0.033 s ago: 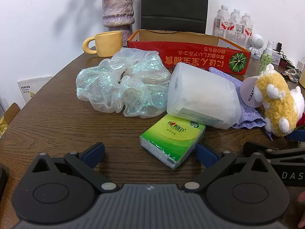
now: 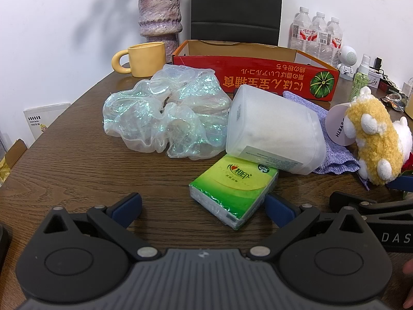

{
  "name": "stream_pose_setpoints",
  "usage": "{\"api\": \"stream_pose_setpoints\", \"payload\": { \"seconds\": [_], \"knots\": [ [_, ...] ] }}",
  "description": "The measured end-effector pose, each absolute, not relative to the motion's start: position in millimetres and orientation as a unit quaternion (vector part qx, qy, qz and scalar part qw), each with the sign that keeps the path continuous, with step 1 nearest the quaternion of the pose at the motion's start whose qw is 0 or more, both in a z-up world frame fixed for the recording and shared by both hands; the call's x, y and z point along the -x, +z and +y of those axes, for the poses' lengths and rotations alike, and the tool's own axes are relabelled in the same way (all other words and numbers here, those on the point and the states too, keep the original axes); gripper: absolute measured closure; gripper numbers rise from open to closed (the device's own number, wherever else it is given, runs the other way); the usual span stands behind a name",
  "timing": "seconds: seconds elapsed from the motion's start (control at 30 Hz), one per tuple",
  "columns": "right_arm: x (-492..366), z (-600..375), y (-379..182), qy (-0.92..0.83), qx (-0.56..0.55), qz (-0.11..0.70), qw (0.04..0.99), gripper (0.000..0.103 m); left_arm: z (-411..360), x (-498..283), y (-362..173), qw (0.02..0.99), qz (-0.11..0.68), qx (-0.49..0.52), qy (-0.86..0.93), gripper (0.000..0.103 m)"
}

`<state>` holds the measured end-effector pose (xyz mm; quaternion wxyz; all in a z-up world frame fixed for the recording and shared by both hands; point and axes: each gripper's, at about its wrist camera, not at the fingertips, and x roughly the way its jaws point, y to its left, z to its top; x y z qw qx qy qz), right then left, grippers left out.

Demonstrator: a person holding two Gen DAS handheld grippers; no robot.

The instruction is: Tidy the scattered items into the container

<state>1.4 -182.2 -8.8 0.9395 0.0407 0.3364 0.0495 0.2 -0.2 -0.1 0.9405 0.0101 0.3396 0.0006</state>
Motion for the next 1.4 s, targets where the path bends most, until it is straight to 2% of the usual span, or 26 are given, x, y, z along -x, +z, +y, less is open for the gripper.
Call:
{"api": "stream_pose_setpoints", "payload": {
  "seconds": [1.4],
  "knots": [
    [2.0,-180.7,-8.7,0.048,-0.042,0.336,0.94,0.0,0.3,-1.9,-0.3,0.941,0.34,-0.012,-0.003,0.0]
  ]
}}
